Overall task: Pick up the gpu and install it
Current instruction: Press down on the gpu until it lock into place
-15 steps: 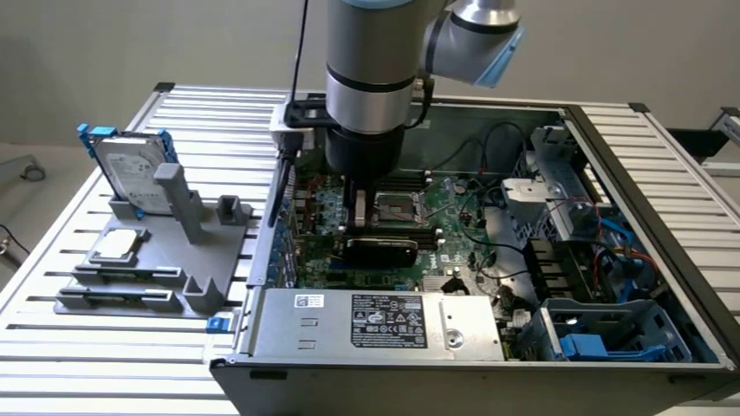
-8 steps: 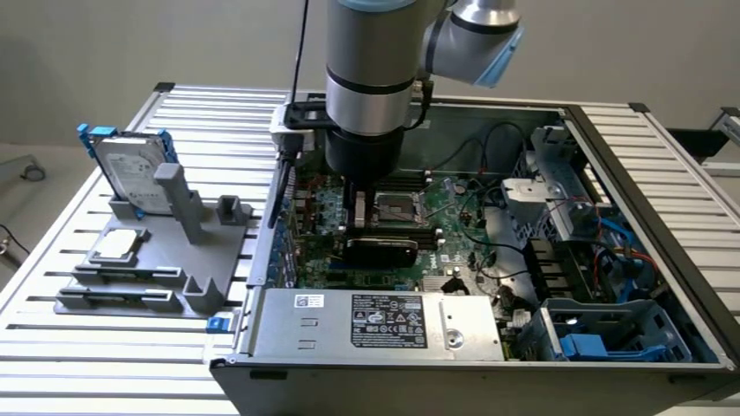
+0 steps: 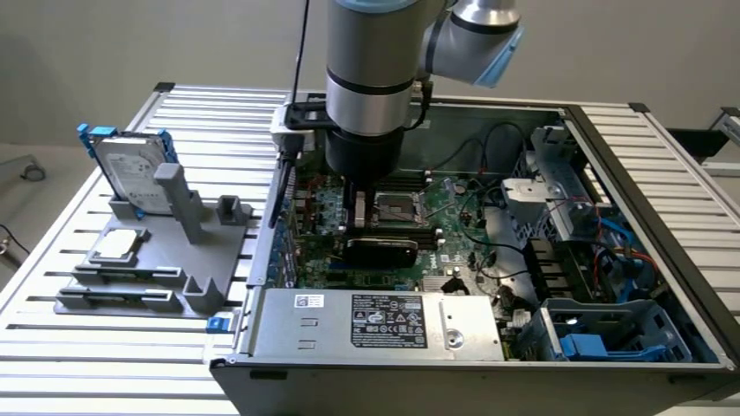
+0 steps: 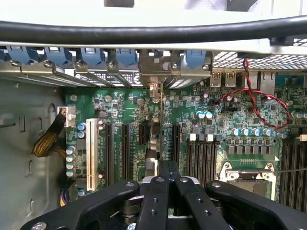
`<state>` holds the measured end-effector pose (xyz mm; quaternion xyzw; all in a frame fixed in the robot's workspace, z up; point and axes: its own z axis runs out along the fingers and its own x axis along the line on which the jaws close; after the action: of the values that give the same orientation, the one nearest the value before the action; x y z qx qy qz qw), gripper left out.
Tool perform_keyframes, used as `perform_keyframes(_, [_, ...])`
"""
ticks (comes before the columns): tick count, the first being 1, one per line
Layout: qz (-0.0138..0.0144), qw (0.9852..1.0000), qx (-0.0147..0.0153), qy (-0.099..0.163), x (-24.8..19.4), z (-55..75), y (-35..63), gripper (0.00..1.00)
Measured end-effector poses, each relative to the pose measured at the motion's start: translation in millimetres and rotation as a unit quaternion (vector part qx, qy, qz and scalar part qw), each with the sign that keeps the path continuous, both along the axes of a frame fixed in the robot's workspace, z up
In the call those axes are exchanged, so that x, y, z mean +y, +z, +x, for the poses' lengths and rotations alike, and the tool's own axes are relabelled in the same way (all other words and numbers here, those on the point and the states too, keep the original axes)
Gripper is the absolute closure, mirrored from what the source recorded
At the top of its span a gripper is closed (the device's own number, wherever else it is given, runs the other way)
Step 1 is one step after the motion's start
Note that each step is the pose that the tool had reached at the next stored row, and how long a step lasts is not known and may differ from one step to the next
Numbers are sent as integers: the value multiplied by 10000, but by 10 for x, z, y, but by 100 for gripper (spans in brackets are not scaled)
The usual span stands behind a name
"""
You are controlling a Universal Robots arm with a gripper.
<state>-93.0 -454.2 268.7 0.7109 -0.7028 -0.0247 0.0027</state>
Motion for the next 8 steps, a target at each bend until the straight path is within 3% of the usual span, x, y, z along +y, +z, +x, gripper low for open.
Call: perform_keyframes(8, [2,10000,-3,1,8,0,-24,89])
